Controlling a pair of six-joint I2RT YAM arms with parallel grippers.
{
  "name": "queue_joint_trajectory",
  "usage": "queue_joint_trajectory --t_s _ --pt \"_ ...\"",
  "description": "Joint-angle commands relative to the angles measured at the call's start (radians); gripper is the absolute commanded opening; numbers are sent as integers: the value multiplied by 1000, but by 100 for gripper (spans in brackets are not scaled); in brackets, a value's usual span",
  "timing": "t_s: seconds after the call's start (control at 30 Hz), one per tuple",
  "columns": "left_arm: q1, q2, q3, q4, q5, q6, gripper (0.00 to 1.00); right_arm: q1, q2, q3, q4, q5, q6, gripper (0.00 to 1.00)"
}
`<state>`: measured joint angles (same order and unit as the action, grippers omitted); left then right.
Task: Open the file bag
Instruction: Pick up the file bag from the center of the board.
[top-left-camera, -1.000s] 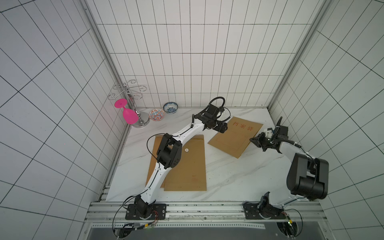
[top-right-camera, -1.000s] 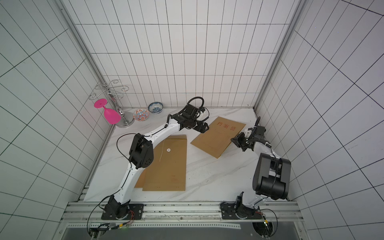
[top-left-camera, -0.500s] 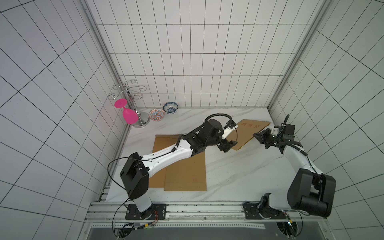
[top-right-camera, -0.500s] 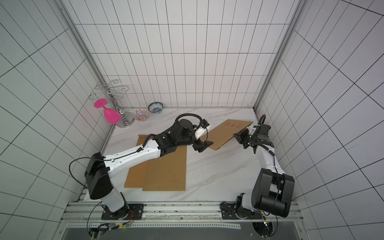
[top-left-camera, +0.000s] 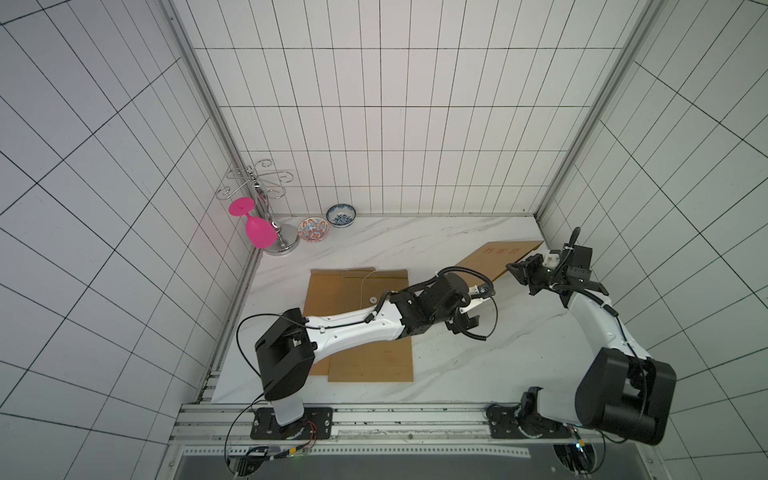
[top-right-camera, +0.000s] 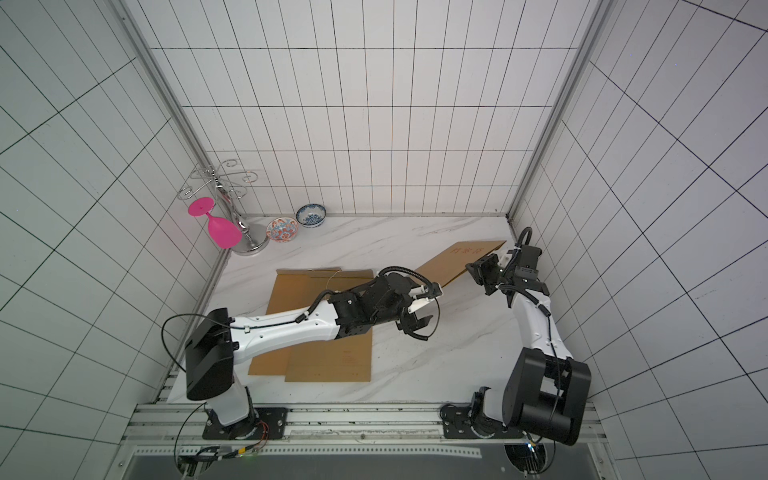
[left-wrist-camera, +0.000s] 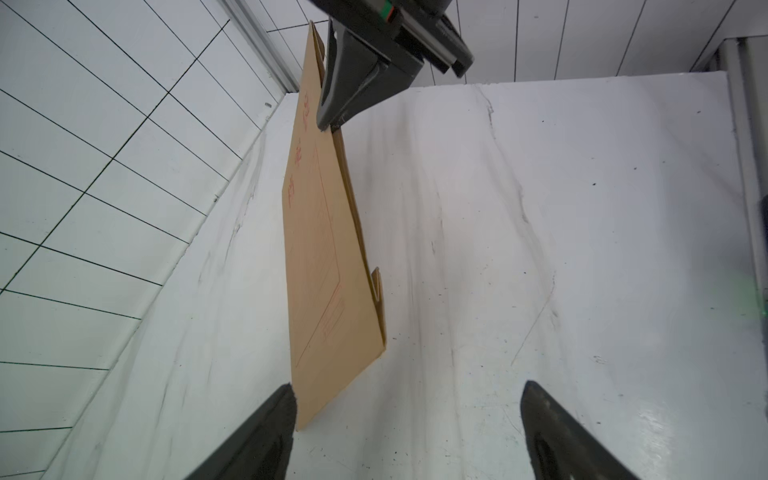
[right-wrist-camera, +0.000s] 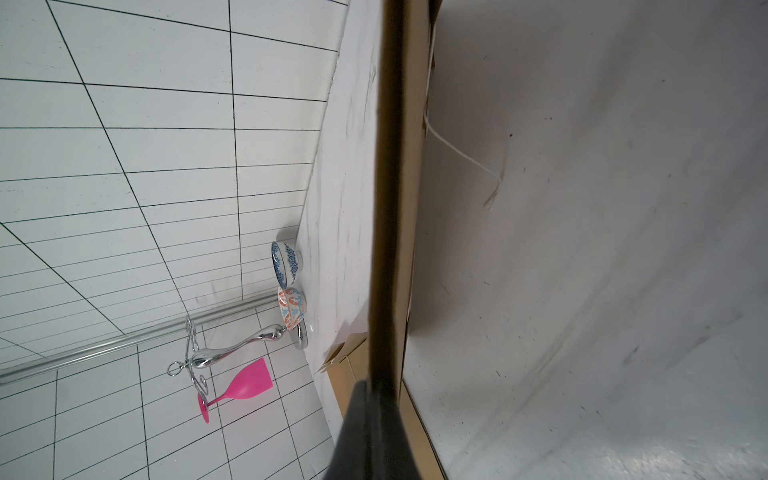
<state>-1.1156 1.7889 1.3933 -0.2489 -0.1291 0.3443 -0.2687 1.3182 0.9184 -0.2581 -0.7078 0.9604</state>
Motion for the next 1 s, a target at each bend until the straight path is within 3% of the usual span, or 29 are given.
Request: queue_joint_trajectory --t_s 0.0,0.27,0.7,0.77,0.97 --pt "-8 71 66 -4 -144 55 79 21 -38 52 -28 2 28 0" --pt "-12 163 153 -12 -204 85 64 43 -47 45 -30 8 48 0" --pt "-13 164 184 0 -241 73 5 49 -42 82 -42 5 18 1" --pt "-12 160 198 0 -247 59 0 44 -51 107 -53 8 -4 7" --pt "13 125 282 -34 -207 -4 0 28 -101 230 -144 52 -96 47"
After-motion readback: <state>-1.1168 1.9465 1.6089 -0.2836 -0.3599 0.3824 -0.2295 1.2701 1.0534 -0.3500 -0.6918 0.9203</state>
